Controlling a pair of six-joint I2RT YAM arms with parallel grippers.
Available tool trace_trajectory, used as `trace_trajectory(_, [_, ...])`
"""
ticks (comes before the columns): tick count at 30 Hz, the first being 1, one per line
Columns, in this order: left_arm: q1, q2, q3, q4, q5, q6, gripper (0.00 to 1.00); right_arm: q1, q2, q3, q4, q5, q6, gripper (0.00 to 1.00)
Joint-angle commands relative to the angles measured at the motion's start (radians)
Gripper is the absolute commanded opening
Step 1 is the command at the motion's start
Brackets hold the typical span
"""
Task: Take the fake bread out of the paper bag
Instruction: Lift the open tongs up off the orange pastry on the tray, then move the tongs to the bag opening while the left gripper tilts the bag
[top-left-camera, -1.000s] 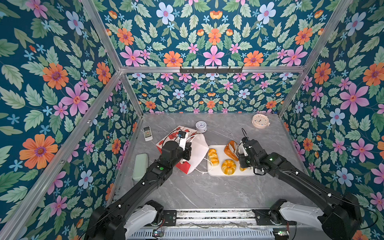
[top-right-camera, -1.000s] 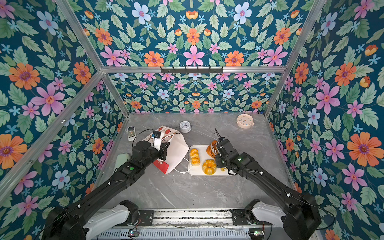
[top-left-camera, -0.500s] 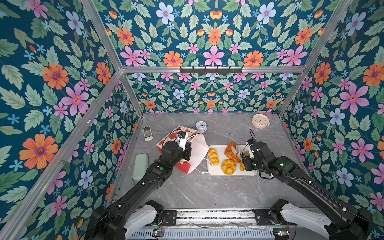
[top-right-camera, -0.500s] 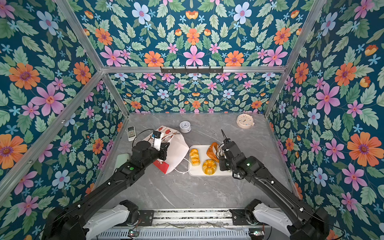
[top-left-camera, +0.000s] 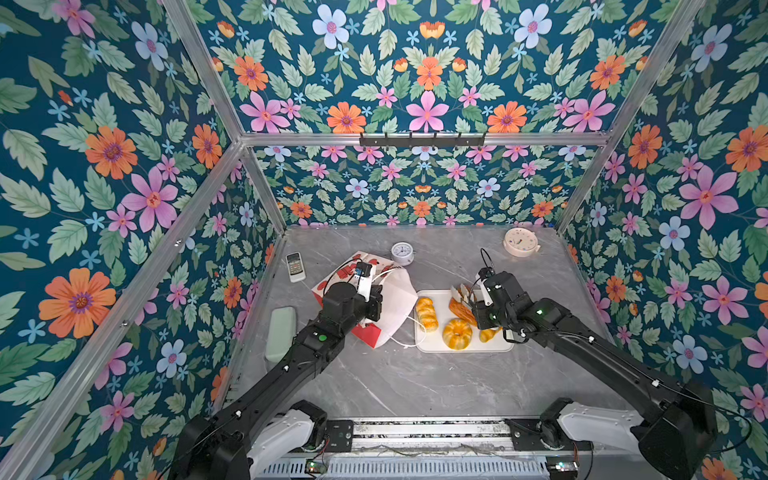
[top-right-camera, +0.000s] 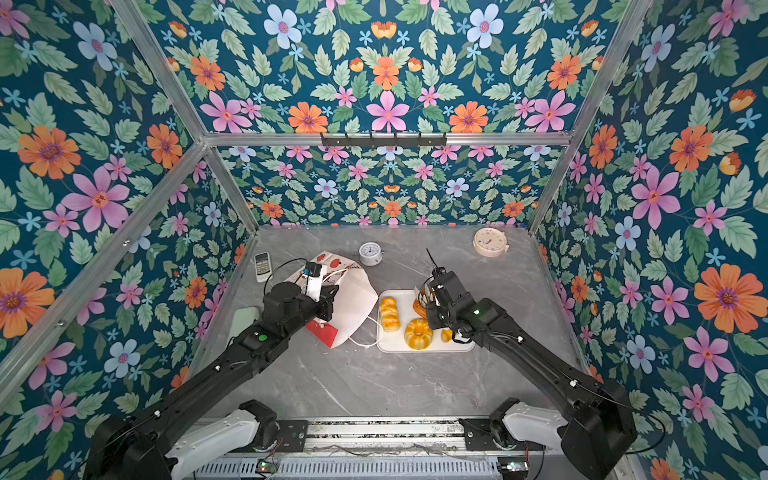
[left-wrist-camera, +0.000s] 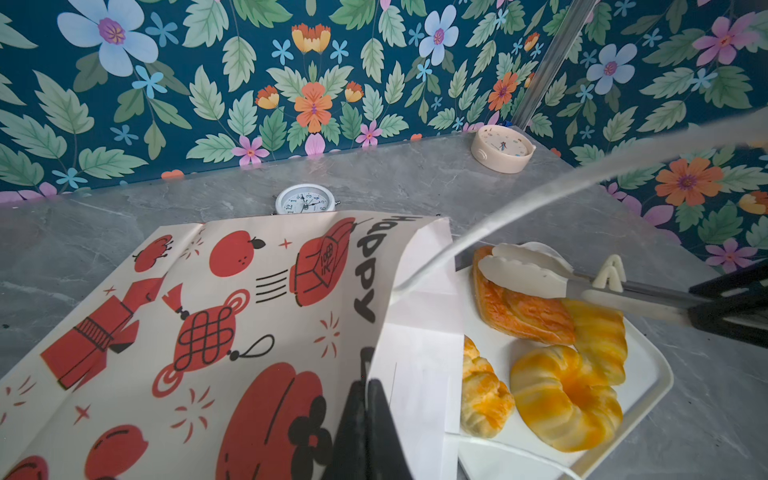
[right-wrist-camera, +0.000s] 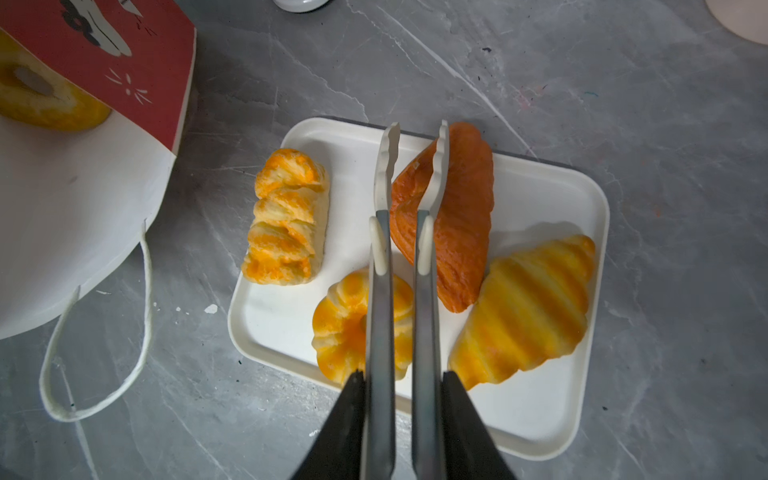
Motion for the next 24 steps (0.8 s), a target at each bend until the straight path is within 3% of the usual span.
trace_trajectory(1, [0.001,0.005,0.007,0.019,0.013,-0.007,0.0,0.0,-0.019,-0.021,0.001,0.0,0.023,0.3])
trace_trajectory(11, [0.001,0.004,0.013,0.006,0.014,-0.001,0.0,0.001,-0.112,-0.082,-0.05,-0.011,0.065,0.3])
trace_trajectory(15, [0.0,0.01,0.016,-0.003,0.016,0.002,0.0,0.001,-0.159,-0.089,0.032,-0.026,0.029,0.3])
trace_trajectory(21, [0.001,0.03,0.043,-0.071,0.013,0.018,0.0,0.02,-0.256,-0.096,0.196,-0.239,-0.033,0.31])
trace_trajectory(24, [0.001,0.042,0.061,-0.105,0.007,0.031,0.0,0.094,-0.251,-0.098,0.247,-0.3,-0.063,0.31])
